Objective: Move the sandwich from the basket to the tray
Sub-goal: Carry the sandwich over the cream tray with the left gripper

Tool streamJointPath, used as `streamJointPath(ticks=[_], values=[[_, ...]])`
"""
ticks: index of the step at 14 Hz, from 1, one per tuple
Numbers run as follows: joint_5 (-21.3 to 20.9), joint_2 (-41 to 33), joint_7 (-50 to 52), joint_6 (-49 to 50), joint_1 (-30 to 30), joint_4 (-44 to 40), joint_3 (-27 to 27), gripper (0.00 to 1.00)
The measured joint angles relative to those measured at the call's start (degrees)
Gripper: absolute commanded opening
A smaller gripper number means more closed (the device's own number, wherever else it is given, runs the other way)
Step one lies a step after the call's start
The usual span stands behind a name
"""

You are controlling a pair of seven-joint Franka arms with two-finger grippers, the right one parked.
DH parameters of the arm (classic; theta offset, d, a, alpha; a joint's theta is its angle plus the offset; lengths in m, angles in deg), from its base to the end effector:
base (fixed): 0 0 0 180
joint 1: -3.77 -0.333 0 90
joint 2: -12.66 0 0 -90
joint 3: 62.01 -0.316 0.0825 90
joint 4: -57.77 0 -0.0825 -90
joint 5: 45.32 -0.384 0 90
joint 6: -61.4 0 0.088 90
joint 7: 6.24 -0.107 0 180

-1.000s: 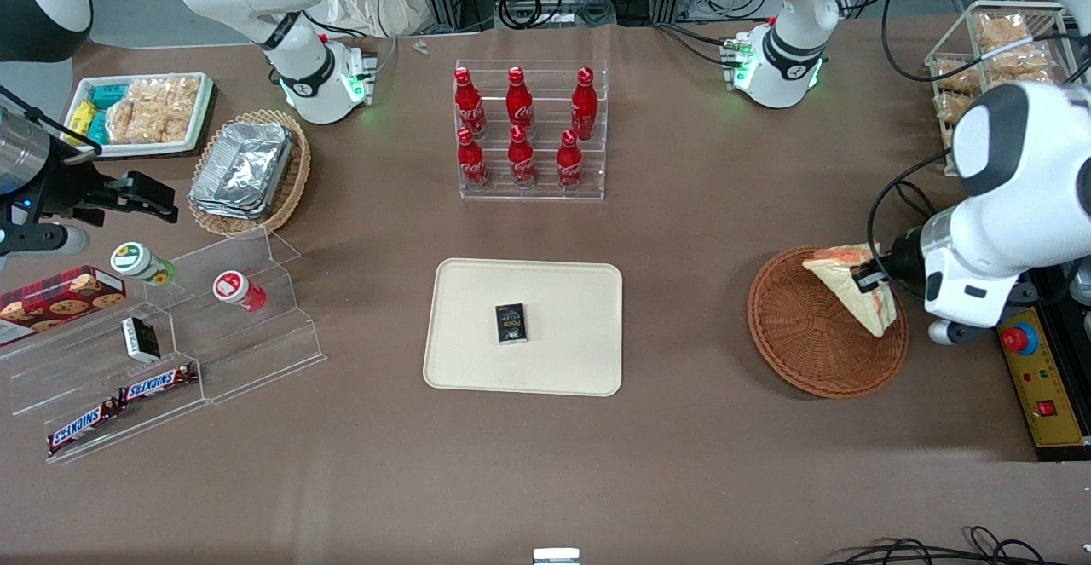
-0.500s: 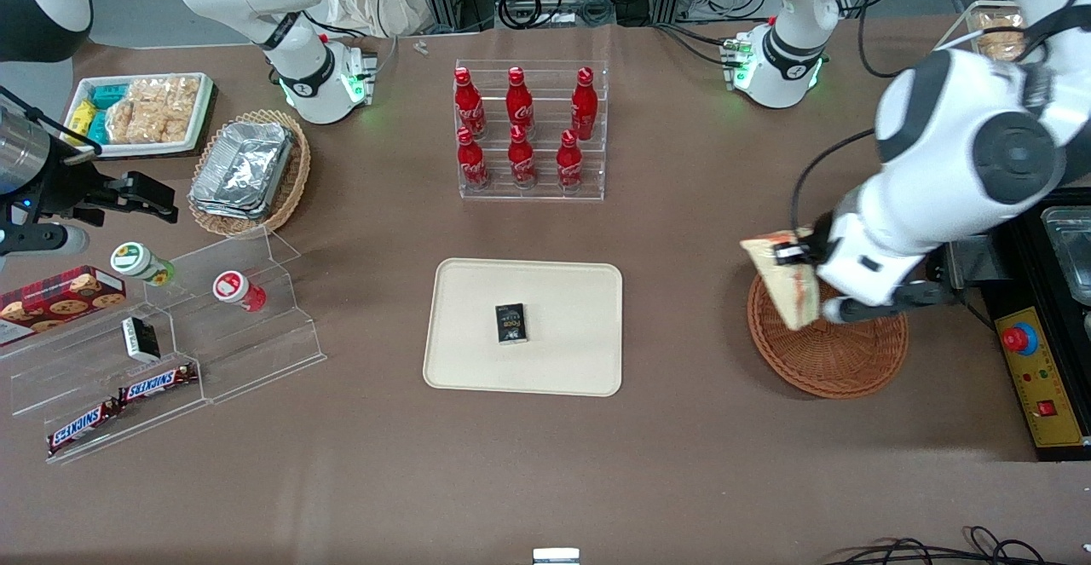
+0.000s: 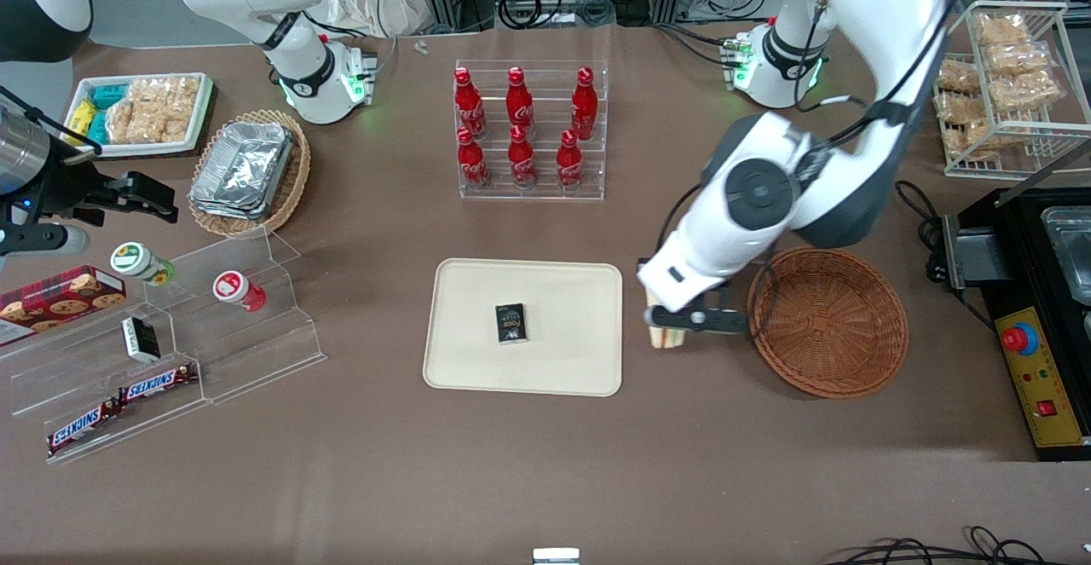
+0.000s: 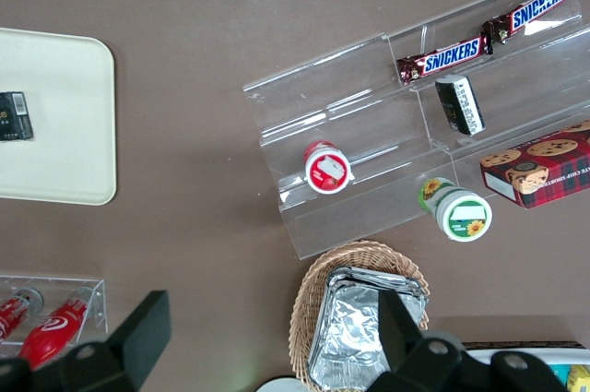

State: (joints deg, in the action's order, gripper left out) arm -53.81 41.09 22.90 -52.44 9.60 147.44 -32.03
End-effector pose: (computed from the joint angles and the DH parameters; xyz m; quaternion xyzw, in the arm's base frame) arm 0.5830 -0.3479 0.3863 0.9967 -0.0625 -0.0309 0.0427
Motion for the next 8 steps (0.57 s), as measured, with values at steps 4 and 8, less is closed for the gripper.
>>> streamJointPath(ticks=[4, 8], values=[[-2.0, 8.08, 0.05, -2.03, 3.87, -1.65, -0.1, 0.0], [-5.22, 13.53, 1.31, -4.37, 6.35, -4.14, -0.11, 0.0]])
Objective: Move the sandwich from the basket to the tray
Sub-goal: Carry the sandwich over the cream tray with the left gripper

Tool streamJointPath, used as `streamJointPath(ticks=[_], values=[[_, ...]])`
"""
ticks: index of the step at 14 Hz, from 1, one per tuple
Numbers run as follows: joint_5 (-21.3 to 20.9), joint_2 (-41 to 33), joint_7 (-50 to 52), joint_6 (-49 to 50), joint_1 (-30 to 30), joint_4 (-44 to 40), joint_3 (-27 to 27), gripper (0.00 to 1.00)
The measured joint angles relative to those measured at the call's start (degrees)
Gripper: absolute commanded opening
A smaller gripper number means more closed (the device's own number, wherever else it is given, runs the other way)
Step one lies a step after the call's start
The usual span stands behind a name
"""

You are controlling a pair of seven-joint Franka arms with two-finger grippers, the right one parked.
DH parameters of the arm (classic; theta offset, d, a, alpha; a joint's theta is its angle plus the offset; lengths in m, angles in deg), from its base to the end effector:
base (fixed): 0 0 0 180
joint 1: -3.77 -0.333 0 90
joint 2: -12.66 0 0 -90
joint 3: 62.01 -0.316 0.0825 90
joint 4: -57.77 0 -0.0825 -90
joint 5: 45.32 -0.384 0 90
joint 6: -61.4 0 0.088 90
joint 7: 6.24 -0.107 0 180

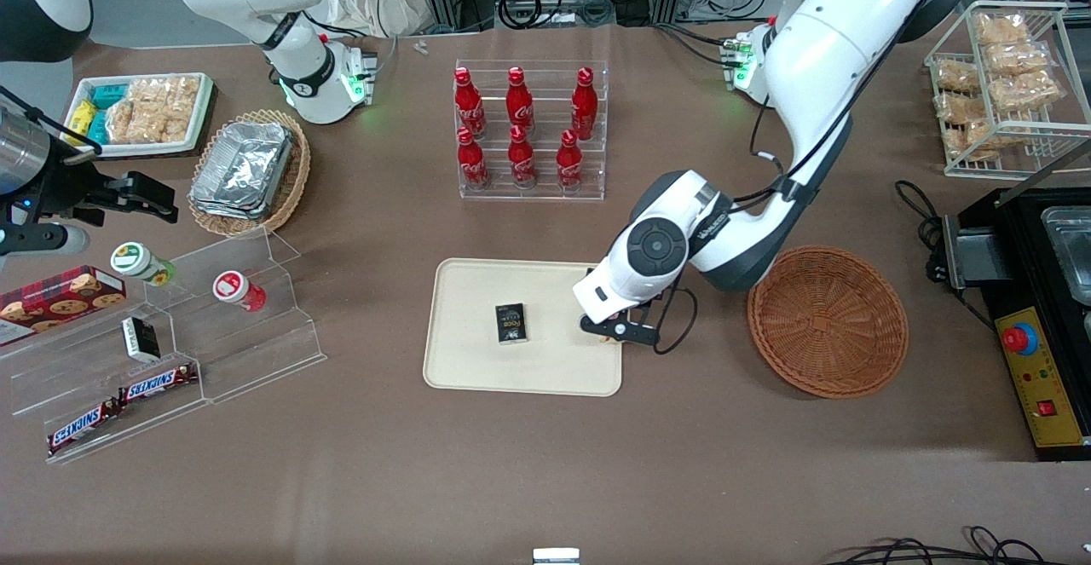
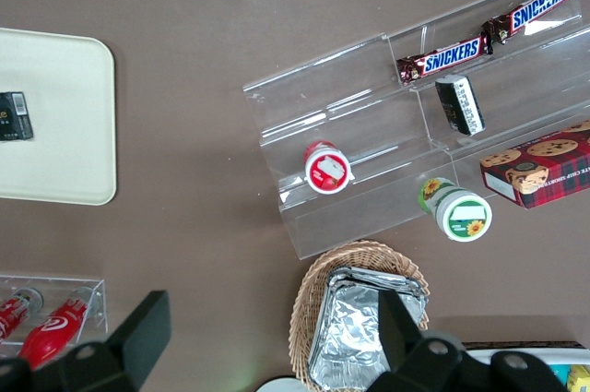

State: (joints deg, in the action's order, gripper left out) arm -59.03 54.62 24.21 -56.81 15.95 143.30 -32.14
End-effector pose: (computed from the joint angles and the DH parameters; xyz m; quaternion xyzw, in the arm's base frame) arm 0.5700 -0.4129 0.2743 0.9911 -0.1101 -0.0652 0.0371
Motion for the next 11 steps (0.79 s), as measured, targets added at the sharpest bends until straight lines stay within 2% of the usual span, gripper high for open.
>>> streamJointPath(ticks=[3, 5, 6, 8, 11], values=[[-1.41, 2.85, 1.84, -0.04, 1.88, -3.13, -0.07, 0.04], [-2.16, 3.71, 2.19, -0.16, 2.16, -3.72, -0.12, 0.11], [-2.24, 4.01, 2.31, -0.18, 2.16, -3.73, -0.24, 0.32], [-2.29, 4.46, 3.41, -0.31, 2.15, -3.78, -0.59, 1.0], [-2.3, 4.55, 6.69, -0.35, 2.17, -4.06, -0.69, 1.0]])
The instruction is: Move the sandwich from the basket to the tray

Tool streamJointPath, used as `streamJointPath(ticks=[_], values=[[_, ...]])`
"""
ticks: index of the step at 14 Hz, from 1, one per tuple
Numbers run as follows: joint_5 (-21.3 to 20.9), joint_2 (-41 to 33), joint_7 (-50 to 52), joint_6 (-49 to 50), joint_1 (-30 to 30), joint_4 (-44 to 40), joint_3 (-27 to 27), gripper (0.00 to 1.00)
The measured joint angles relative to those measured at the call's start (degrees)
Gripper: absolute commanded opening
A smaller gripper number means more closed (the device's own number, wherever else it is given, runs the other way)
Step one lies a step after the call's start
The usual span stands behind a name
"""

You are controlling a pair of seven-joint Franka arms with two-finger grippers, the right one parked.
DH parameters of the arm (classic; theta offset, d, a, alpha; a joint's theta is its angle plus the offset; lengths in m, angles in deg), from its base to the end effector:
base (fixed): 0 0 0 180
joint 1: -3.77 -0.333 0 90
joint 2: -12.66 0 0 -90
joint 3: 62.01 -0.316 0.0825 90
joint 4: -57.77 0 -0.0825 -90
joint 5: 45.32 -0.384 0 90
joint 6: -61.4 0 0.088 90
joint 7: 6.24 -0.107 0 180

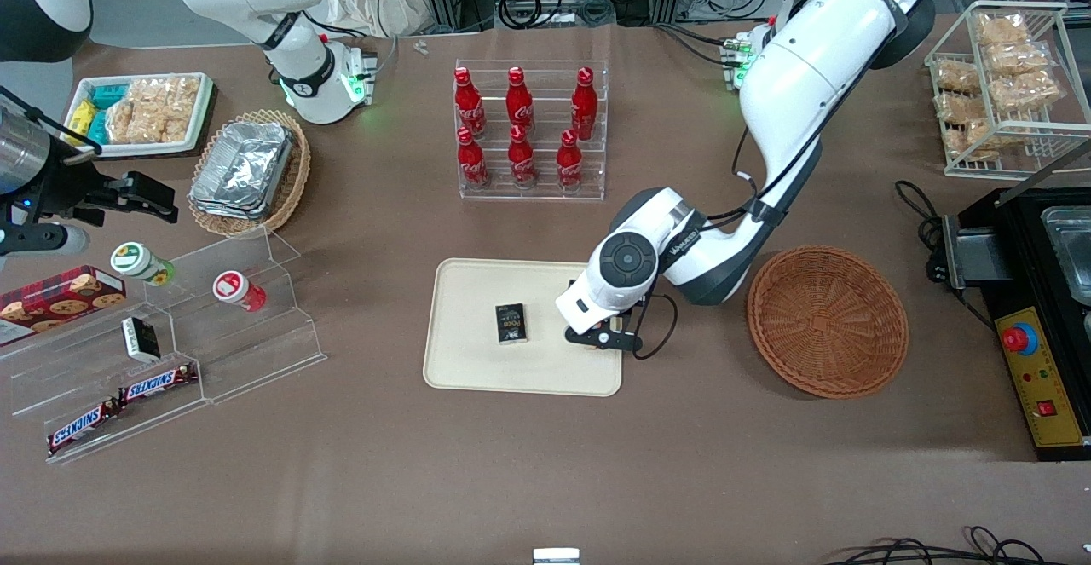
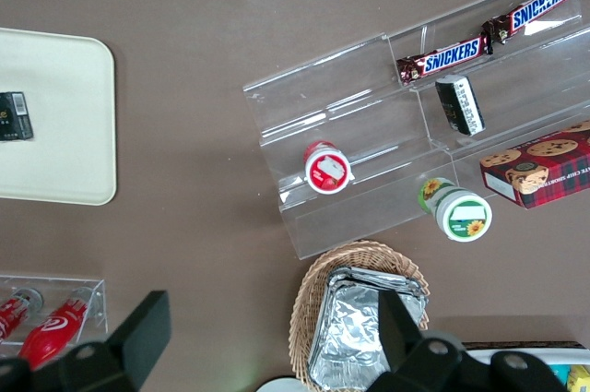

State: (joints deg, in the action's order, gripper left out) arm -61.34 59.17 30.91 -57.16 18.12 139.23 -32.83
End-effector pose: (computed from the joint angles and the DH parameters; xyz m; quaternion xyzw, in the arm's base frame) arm 0.5756 -0.4285 0.2498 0.9955 -0.0644 -0.0633 0.0289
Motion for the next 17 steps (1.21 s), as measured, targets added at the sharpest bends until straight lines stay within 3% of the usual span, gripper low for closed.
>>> streamJointPath(ticks=[5, 8, 13, 17], values=[[0.0, -1.1, 1.08, 3.79, -0.25, -1.72, -0.01, 1.0], [0.0, -5.81, 1.07, 8.42, -2.67, -2.55, -0.02, 0.99], [0.08, -17.21, -8.8, 19.91, -10.28, -1.78, -0.02, 1.0], [0.53, -25.1, -20.27, 25.36, -20.16, -1.22, -0.14, 1.0]])
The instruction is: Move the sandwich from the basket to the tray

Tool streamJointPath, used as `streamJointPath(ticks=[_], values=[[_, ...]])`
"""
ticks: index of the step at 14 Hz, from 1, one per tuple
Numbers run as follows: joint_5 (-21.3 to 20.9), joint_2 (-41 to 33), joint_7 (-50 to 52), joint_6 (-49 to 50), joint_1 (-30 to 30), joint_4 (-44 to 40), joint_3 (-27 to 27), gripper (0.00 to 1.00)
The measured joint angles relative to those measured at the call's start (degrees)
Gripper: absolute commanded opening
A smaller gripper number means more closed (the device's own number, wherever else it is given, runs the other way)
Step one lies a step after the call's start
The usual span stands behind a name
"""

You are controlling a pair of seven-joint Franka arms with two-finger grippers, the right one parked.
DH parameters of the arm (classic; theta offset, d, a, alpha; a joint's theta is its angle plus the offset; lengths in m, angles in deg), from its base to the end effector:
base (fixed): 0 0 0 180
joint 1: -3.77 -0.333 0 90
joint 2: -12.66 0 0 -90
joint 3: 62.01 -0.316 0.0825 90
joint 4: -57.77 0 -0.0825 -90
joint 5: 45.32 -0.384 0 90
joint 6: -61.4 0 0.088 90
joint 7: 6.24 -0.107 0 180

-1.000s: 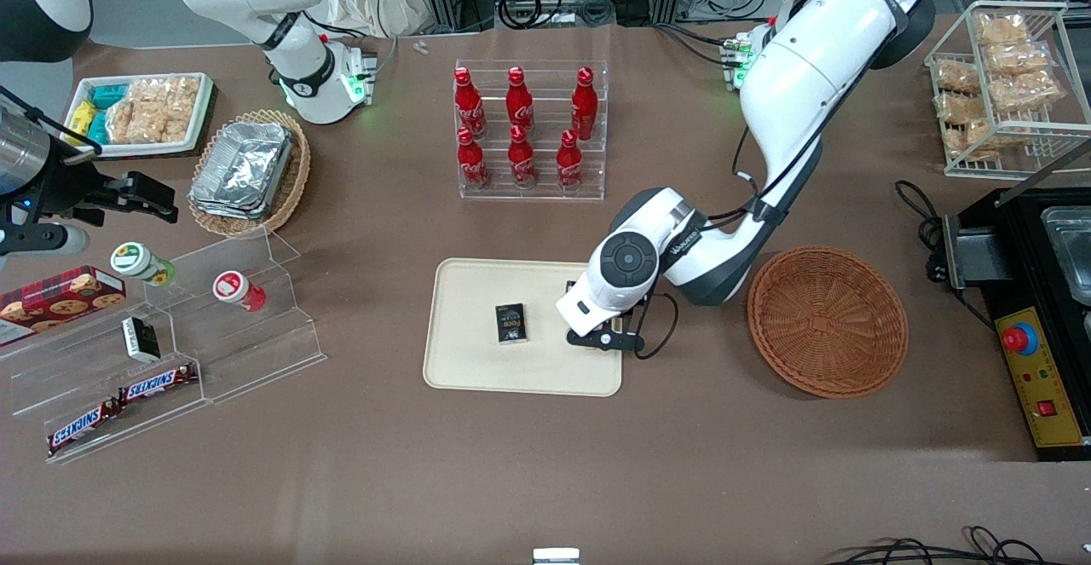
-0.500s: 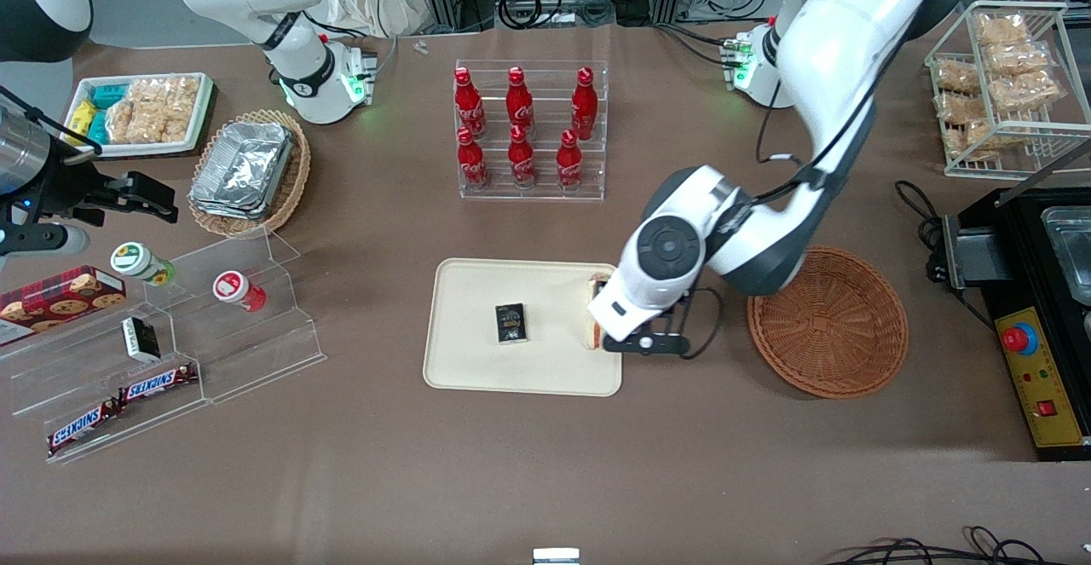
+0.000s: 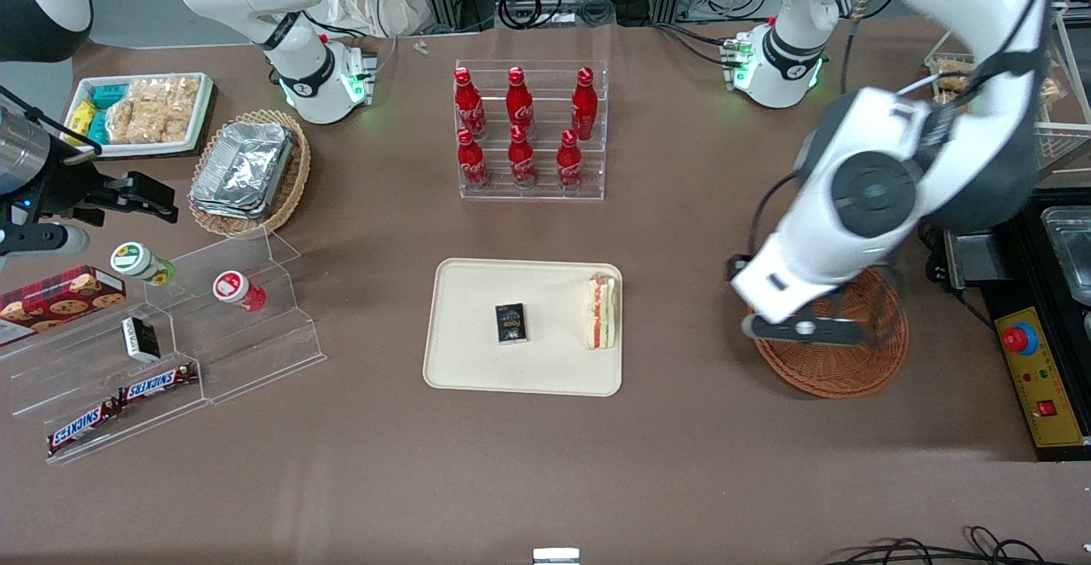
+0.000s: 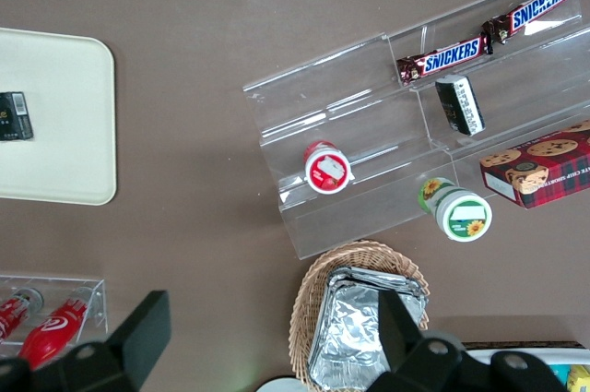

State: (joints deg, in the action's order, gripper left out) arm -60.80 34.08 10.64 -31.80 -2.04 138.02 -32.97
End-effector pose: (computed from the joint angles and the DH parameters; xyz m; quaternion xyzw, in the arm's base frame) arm 0.6260 -0.1837 0.5057 -0.9959 0.0595 0.0325 0.0593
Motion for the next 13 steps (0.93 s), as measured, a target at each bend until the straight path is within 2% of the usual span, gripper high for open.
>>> streamJointPath(ticks=[4, 7, 13], values=[[1.93, -6.1, -4.63, 5.01, -7.65, 0.4, -0.05, 1.0], [3.8, -8.15, -7.94, 5.73, -10.54, 1.62, -0.07, 1.0], [6.68, -13.64, -10.7, 2.58, -14.66, 9.67, -0.22, 1.0]])
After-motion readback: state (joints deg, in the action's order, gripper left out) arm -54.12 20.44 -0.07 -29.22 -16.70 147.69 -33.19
